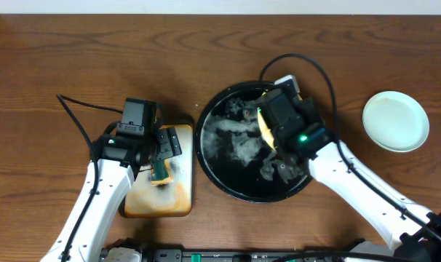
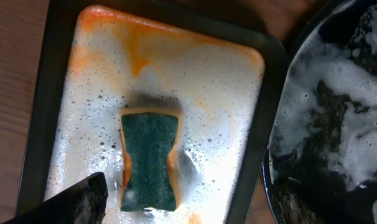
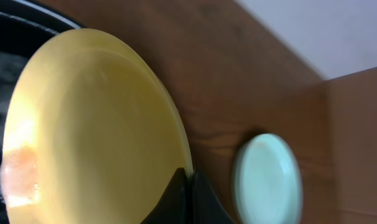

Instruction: Clean dirty plates on tray and stack at the side

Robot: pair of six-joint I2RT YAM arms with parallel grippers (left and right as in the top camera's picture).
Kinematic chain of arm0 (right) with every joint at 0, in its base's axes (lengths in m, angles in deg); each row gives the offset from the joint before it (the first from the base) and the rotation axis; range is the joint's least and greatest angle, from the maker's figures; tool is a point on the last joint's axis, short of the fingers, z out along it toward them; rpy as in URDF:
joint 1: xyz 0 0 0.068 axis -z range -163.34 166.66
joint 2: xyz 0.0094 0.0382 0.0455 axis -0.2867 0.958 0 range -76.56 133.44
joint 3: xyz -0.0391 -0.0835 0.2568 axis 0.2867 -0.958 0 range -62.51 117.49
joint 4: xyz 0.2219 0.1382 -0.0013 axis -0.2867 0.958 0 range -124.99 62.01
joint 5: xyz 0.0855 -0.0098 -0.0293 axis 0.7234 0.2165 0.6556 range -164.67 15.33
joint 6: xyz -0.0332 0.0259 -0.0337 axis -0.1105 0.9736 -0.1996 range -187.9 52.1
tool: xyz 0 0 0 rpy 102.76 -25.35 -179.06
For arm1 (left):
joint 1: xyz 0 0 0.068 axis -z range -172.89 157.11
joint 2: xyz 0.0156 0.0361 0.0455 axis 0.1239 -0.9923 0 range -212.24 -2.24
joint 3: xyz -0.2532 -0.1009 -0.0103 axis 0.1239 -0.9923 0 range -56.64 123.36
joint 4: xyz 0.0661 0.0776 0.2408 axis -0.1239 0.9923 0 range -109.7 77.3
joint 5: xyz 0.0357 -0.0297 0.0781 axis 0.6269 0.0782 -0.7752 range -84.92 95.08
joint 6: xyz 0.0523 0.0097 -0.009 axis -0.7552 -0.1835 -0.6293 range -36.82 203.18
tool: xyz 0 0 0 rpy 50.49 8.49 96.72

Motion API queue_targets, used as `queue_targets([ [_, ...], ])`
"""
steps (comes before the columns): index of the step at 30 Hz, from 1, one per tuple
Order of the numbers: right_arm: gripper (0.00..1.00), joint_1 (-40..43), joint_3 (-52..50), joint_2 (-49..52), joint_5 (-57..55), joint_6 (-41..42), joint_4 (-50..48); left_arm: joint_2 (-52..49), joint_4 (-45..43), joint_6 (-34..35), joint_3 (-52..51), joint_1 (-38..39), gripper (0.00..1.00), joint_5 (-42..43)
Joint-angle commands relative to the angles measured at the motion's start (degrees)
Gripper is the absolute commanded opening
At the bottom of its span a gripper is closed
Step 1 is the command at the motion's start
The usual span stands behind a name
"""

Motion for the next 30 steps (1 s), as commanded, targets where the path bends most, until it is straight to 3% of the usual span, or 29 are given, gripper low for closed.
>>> queue_targets([
  [1, 0.01, -3.9, 0.7, -0.3, -13.1, -2.3, -1.2, -0.2, 0.2, -0.5, 1.3, -0.2, 0.85, -0.1],
  [10, 0.01, -9.5, 0.7, -0.3, -23.1, -6.7, -3.6, -0.2, 0.2, -0.5, 1.3, -0.2, 0.85, -0.1],
  [30, 0.01, -12.2, 0.7, -0.3, -26.3, -11.1, -5.6, -0.2, 0.2, -0.5, 1.3, -0.2, 0.86, -0.1],
])
